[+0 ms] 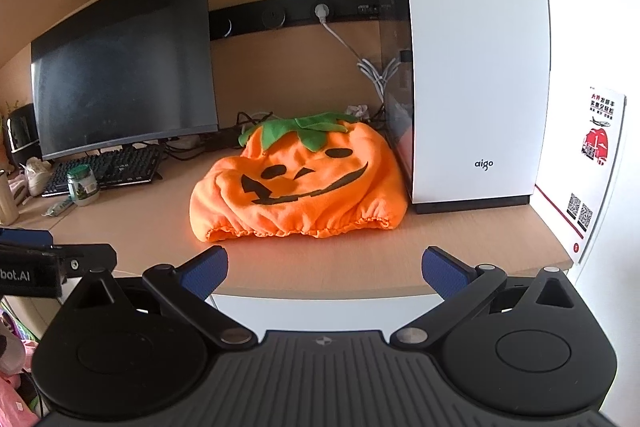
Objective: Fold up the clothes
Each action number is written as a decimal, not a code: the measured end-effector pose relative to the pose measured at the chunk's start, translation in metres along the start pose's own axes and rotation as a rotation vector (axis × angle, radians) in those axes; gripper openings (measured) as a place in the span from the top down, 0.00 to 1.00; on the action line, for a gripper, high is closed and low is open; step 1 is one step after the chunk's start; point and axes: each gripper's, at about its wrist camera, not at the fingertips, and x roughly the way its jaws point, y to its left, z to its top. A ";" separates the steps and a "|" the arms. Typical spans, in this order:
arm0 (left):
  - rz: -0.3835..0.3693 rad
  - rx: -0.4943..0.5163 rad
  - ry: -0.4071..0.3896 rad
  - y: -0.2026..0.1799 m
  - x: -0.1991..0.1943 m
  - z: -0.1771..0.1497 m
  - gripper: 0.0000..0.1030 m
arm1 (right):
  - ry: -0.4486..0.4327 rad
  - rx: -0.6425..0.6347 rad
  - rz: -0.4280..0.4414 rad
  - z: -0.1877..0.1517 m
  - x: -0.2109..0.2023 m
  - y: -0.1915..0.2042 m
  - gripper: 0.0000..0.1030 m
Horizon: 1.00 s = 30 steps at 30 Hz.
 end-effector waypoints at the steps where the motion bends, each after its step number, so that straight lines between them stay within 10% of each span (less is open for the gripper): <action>1: -0.001 -0.002 0.006 0.002 0.003 0.001 0.00 | 0.005 0.000 -0.001 0.000 0.003 0.001 0.00; 20: -0.139 0.011 0.167 0.068 0.122 0.059 0.00 | 0.148 0.029 -0.168 0.037 0.094 0.030 0.00; 30: -0.559 0.083 0.222 0.084 0.204 0.105 0.00 | 0.203 0.146 -0.401 0.056 0.106 0.040 0.00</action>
